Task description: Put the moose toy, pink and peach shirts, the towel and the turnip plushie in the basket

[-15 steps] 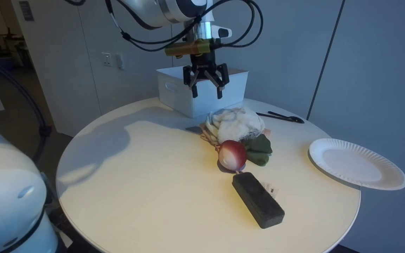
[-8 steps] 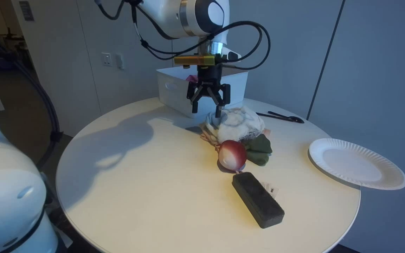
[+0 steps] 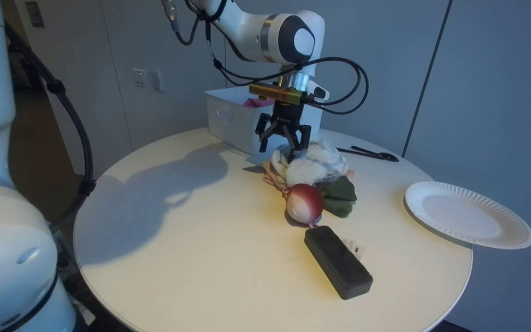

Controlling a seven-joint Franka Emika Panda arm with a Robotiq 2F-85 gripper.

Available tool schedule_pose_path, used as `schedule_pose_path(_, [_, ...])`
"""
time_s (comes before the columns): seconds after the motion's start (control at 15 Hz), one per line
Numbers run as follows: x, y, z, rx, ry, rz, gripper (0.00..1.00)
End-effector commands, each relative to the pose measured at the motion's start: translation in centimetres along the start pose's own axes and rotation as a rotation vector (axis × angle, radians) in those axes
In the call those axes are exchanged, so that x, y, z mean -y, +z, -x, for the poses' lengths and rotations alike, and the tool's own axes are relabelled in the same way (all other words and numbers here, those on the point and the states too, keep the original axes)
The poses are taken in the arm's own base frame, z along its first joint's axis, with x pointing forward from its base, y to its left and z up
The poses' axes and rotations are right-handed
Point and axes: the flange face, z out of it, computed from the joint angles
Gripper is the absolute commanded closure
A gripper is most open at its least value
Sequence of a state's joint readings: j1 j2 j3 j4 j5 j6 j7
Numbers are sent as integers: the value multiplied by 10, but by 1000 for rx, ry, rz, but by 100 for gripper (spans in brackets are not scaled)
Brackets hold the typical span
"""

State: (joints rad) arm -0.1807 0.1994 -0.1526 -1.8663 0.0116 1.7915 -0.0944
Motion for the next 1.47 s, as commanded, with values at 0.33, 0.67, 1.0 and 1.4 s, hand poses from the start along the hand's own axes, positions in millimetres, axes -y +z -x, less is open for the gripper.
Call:
schedule_pose_path(0.33, [-19, 8, -56, -38, 41, -38, 49])
schedule_pose_path(0.67, [-18, -9, -63, -91, 52, -101, 86])
schedule_pose_path(1.0, [-21, -10, -67, -107, 70, -142, 94])
schedule_pose_path(1.4, [-14, -65, -44, -291, 27, -78, 91])
